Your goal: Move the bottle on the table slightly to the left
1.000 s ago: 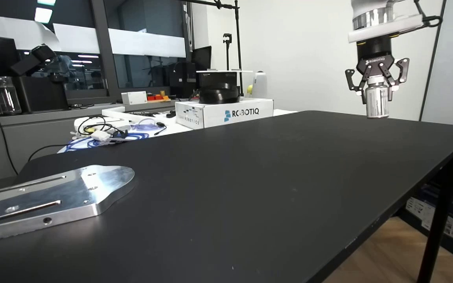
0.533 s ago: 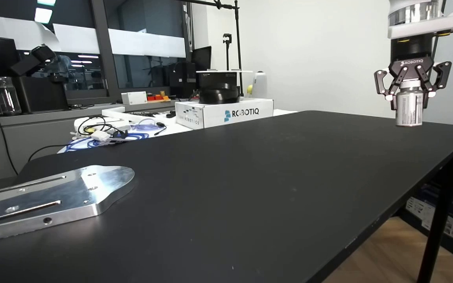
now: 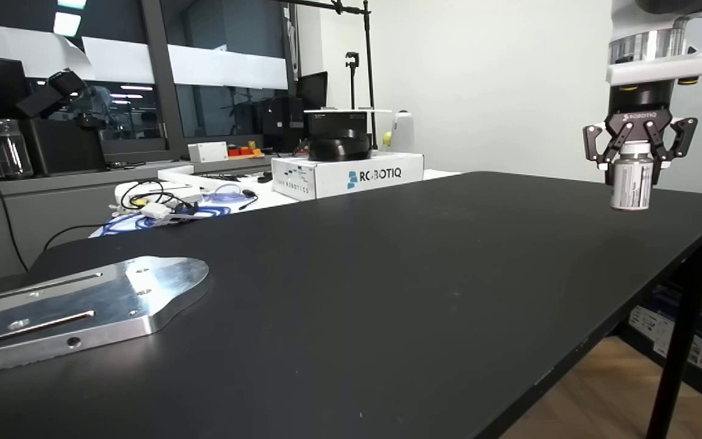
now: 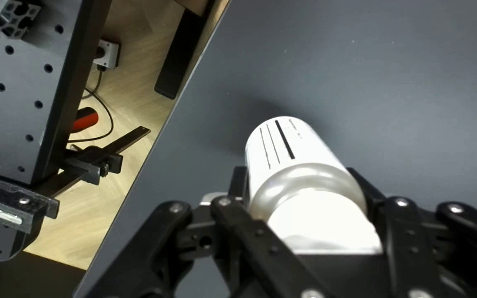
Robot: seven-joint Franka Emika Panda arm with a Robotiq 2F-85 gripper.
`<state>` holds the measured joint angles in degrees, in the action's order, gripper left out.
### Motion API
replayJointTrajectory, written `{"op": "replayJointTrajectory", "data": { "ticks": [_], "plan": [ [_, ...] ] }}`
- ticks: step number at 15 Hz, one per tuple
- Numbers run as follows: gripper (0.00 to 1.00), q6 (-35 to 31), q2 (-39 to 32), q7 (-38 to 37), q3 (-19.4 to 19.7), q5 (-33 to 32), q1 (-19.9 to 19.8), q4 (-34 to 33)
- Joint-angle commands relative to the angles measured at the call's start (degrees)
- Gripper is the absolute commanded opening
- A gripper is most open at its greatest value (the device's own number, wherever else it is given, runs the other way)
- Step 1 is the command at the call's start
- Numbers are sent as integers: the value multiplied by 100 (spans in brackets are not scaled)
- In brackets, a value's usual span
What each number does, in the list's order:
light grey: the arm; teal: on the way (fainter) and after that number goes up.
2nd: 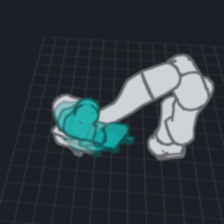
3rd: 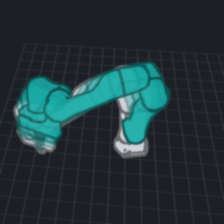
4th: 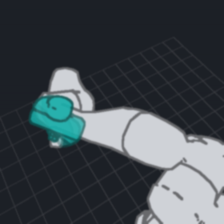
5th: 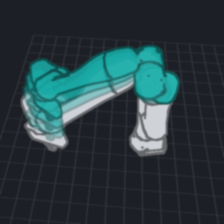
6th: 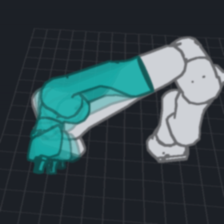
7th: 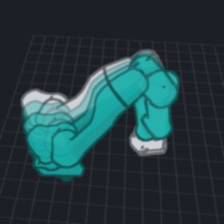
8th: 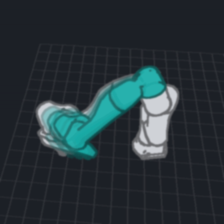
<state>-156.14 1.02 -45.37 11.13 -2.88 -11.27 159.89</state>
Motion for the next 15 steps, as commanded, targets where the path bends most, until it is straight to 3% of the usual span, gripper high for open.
{"op": "replayJointTrajectory", "data": {
  "ticks": [1,6,10,11,12,15],
  "plan": [
    [33,-415,-424,-123,77,-326,-78,-8],
    [33,-795,-902,-137,399,-446,127,-18],
    [33,-768,-755,-112,492,-348,281,-16],
    [83,-703,-715,-190,523,-403,327,-18],
    [84,-601,-634,-212,542,-445,369,-17],
    [99,-197,-351,-619,587,-687,554,-96]
  ]
}}
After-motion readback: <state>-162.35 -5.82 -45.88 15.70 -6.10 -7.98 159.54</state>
